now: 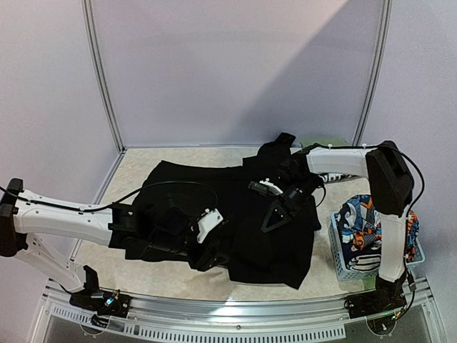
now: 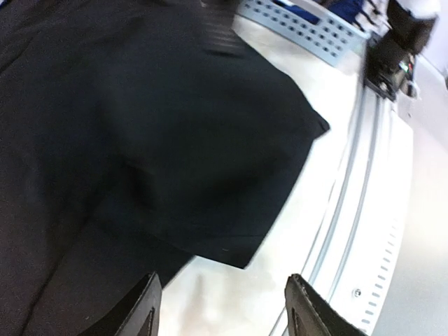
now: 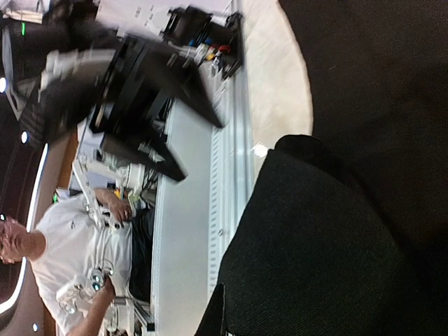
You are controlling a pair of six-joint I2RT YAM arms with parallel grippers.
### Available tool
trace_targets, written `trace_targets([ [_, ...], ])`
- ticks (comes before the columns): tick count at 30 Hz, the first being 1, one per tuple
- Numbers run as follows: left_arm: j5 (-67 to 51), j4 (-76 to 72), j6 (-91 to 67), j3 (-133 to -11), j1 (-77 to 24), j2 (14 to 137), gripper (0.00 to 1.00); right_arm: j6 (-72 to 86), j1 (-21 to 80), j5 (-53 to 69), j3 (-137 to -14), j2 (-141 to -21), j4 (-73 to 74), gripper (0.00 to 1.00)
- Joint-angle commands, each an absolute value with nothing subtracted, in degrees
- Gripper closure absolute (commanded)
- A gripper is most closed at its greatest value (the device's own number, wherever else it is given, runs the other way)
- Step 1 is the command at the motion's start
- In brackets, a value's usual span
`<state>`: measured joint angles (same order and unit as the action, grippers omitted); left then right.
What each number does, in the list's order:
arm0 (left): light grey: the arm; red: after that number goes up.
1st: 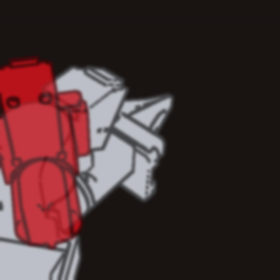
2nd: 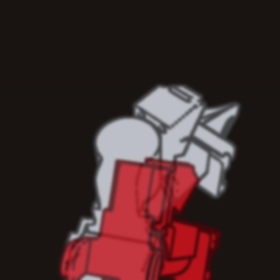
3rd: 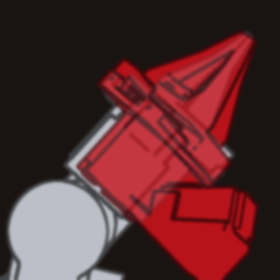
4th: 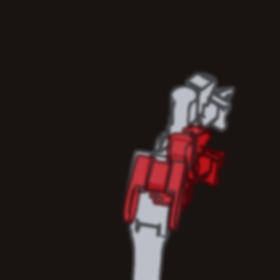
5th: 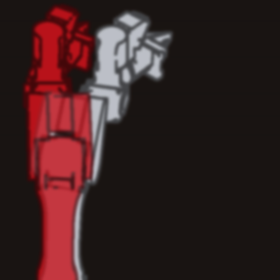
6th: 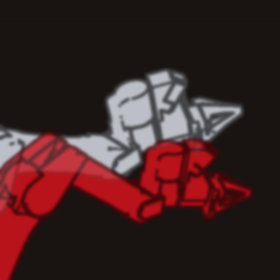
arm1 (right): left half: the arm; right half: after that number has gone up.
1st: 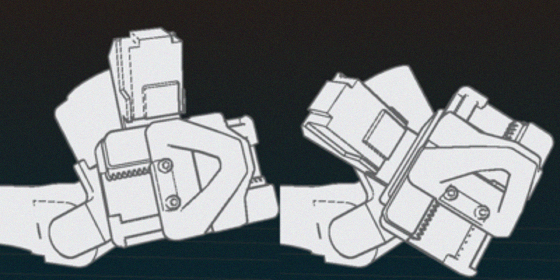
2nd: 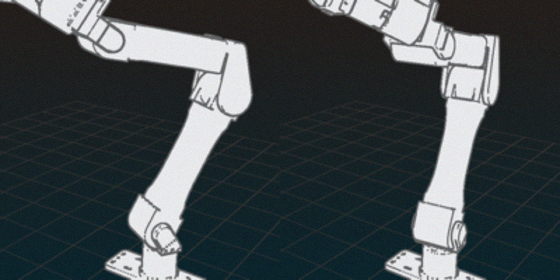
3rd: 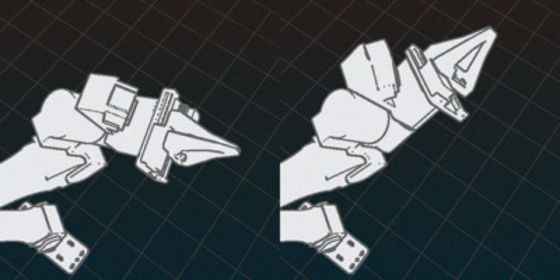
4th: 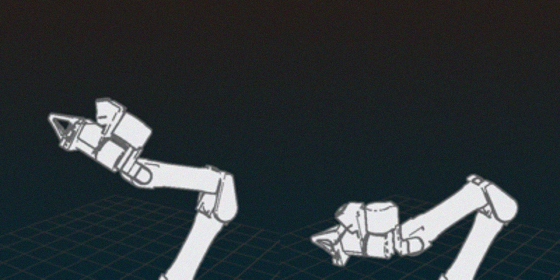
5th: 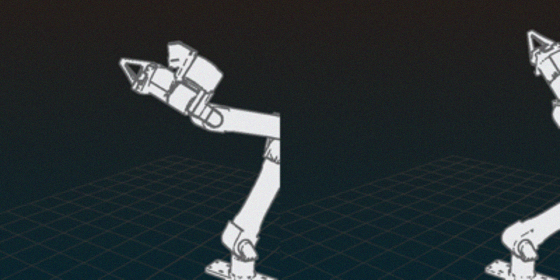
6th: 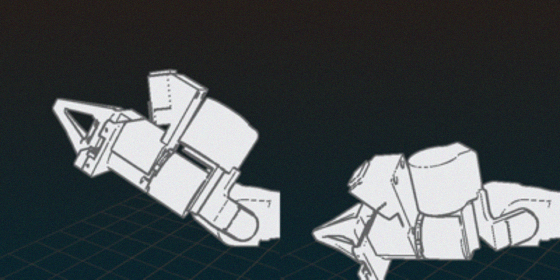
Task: Fold and stack the mixed laundry pile
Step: Adjust the flattened shirt at the center of the board.
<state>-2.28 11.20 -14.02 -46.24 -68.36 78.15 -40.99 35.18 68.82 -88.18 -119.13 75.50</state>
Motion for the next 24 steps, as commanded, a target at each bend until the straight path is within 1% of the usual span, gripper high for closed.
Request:
trace_targets([
  [1,-0.43,5.23,-10.78,-44.95,-71.03,79.78,0.38,-48.5,32.05,79.9,-95.36,-124.86,95.18,0.96],
  [2,-0.25,5.52,-10.71,-45.53,-71.18,80.79,0.38,-47.73,31.6,80.79,-96.92,-126.43,95.19,0.9],
  [4,-0.19,6.5,-10.51,-46.44,-71.79,82.52,0.38,-46.93,30.5,84.14,-99.24,-129.67,95.17,0.75],
  [5,-0.18,6.7,-10.54,-46.75,-72.13,83.14,0.38,-46.32,29.99,85.93,-100.19,-131.4,95.11,0.61],
  [6,-0.18,6.84,-10.61,-47.09,-72.46,83.63,0.38,-45.46,29.46,87.33,-101.22,-132.72,95.13,0.52],
  [7,-0.18,7.12,-10.7,-47.29,-72.72,83.85,0.38,-44.19,28.68,88.49,-101.92,-134.34,95.16,0.49],
  [9,2.07,7.74,-10.96,-47.54,-73.03,84.25,0.38,-44.08,25.95,90.05,-103.14,-135.5,95.18,0.45],
  [13,4.9,10.21,-9.51,-48.72,-73.04,85.23,0.38,-44.21,20.53,88.99,-106.14,-134.87,95.14,0.45],
  [16,11.31,13.86,-5.39,-52.36,-73.04,88.99,0.38,-45.18,17.52,86.58,-104.1,-130.8,95.14,0.44],
  [19,13.83,12.15,0.6,-56.4,-72.95,94.36,0.34,-46.06,15.01,87.11,-100.68,-127.01,95.18,0.43],
  [22,18.61,12.9,5.07,-63.58,-72.82,101.93,0.28,-47.58,13.98,83.78,-98.82,-123.78,95.16,0.42],
  [24,23.35,20.68,5.07,-72.93,-72.46,108.63,0.27,-48.43,13.79,82.38,-97.56,-119.92,94.66,0.43],
])
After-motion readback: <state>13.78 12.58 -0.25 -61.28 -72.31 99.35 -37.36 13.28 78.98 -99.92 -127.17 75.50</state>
